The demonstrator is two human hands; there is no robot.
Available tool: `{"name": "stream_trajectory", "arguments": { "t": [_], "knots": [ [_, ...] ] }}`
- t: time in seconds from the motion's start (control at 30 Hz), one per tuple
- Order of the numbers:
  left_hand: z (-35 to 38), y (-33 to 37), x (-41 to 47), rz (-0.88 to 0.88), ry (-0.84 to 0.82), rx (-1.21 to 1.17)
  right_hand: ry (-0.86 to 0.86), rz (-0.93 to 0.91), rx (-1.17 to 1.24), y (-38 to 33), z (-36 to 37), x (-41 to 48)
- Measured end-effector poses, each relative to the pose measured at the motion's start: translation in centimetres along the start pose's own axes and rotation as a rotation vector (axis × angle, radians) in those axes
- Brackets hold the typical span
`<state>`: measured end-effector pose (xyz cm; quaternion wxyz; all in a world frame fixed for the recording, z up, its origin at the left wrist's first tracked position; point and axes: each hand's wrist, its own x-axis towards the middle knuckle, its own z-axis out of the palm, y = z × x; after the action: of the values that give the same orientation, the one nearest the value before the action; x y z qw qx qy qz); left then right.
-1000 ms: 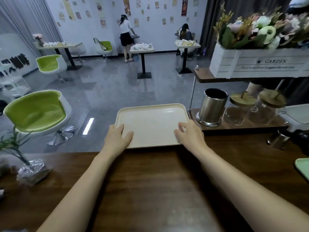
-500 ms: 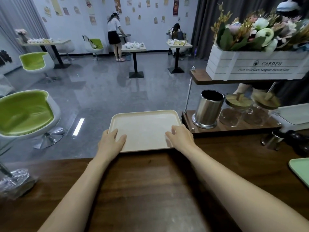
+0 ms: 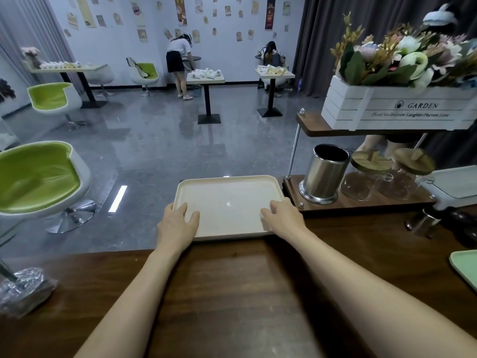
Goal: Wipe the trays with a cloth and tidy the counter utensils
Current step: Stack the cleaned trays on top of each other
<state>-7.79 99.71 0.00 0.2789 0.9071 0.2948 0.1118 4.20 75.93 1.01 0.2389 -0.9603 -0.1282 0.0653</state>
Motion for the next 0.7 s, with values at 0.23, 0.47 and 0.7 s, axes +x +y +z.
{"name": "stream_trajectory", "arguments": {
  "t": [0.23,0.47,0.7],
  "knots": [
    [0.5,-0.1,0.5,0.021,-0.005,0.015,-0.012,-0.052,-0.138,0.6,1.0,0.1],
    [0.8,-0.6,-0.1,0.014,0.019,-0.002,-0.003,-0.054,-0.119,1.1,2.0,-0.5],
    [1.5,-0.7,-0.7,0.042,0.110,0.019,0.031,-0.037,-0.114,1.0,2.6,-1.5]
  ]
}}
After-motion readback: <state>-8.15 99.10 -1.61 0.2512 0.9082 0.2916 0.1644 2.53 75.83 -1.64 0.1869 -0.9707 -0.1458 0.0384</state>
